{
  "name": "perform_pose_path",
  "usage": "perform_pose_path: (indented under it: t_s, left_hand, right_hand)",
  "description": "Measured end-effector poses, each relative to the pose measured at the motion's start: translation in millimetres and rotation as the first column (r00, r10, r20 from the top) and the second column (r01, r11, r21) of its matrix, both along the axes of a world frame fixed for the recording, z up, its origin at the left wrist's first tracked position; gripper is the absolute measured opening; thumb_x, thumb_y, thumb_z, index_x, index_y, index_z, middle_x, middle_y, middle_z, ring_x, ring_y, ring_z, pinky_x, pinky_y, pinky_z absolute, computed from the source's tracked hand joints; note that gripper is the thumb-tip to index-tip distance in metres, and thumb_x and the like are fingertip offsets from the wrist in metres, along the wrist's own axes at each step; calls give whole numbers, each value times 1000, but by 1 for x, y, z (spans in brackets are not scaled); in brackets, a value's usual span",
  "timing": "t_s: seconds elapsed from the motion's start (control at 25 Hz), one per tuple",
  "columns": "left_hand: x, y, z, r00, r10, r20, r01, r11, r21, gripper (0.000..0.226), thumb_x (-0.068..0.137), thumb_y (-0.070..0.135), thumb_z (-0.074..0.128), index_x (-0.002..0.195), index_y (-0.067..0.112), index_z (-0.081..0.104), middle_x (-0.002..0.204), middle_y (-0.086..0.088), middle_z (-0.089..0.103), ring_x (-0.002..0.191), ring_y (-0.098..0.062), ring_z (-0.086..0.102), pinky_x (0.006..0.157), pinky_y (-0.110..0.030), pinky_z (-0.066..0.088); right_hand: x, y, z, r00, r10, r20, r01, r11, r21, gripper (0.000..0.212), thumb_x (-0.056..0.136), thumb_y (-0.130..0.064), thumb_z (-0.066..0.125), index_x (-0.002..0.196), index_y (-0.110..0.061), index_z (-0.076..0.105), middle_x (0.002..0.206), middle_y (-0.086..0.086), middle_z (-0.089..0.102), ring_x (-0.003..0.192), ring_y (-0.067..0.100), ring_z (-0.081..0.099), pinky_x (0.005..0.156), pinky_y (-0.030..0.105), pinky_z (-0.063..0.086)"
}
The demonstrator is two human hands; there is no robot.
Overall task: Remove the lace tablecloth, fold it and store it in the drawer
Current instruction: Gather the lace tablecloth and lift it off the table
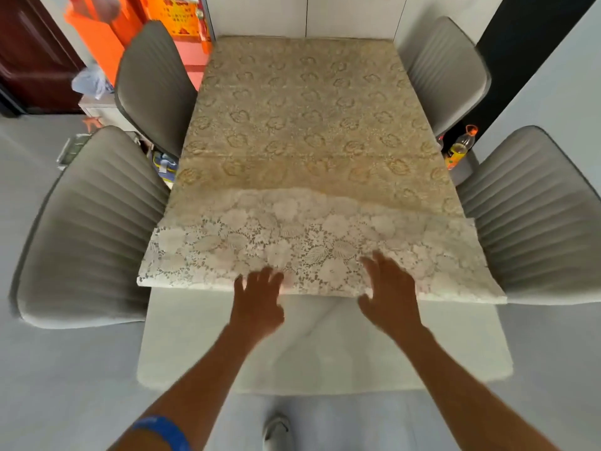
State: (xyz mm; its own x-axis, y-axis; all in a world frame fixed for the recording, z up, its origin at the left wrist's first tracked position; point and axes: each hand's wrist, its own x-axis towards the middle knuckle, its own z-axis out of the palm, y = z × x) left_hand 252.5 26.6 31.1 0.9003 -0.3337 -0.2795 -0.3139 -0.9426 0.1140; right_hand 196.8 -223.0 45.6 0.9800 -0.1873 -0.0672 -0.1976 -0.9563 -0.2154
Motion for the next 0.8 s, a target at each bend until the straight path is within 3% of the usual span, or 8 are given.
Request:
perform_pose_path:
  t_s: [0.12,0.24,0.32,0.4,0.48,0.6,0.68,0.8]
  left_hand:
    - [-7,-1,-47,995,-62,73,51,989,137,59,90,17,46,147,21,29,155,-7,30,135,-29,36,109,-43,33]
    - [9,-8,-53,954,-123,272,111,992,60,30,88,16,60,117,12,62,114,-8,63,93,-27,63,66,-35,57]
    - [-1,-1,-41,961,-158,226,173,984,-48,16,75,14,74,90,11,70,85,-6,68,69,-24,67,51,-31,54]
    - [-35,11,-31,964,-218,152,237,964,-118,27,51,14,88,66,16,66,62,0,62,48,-19,62,38,-23,47]
    - [-92,26,-19,974,-209,-88,200,975,-99,23,57,22,82,74,22,66,70,4,65,60,-16,66,49,-23,50]
    - [-142,51,-18,879,-140,-456,127,990,-60,33,84,35,54,116,25,59,117,5,63,107,-17,59,84,-27,48]
    - [-128,53,-13,761,-82,-644,-56,980,-191,38,84,44,59,117,25,60,114,4,64,103,-14,61,80,-24,48]
    - [-80,38,-18,908,6,-419,-120,962,-246,31,87,38,57,116,26,59,121,2,63,115,-19,58,89,-33,51]
  right_hand:
    - [-29,-1,-56,995,-4,-100,-19,972,-233,62,79,-10,57,140,-14,48,146,13,48,126,34,51,98,48,44]
    - [-18,-13,-68,999,32,-14,-35,935,-353,21,71,2,69,91,-6,68,85,13,68,67,33,64,59,39,53]
    - [-25,-18,-61,999,39,-34,-47,963,-267,13,69,0,73,78,-9,69,71,8,64,57,29,60,56,36,49]
    - [-62,-10,-51,993,42,-113,-59,987,-147,15,62,-8,79,69,-14,67,64,3,63,52,24,59,53,36,48]
    - [-126,4,-39,985,66,-161,-78,994,-71,20,53,-12,82,61,-19,66,57,-2,61,49,21,59,51,35,47]
    - [-194,10,-27,949,54,-312,-8,989,147,18,63,-7,74,78,-17,75,89,2,76,90,29,71,74,41,55]
    - [-186,2,-25,954,-27,-299,107,961,256,33,74,-7,69,106,-13,74,128,5,66,125,27,57,100,42,47]
    - [-132,-17,-29,937,-54,-345,123,976,180,65,87,-17,57,149,-22,37,163,3,22,148,28,24,113,43,33]
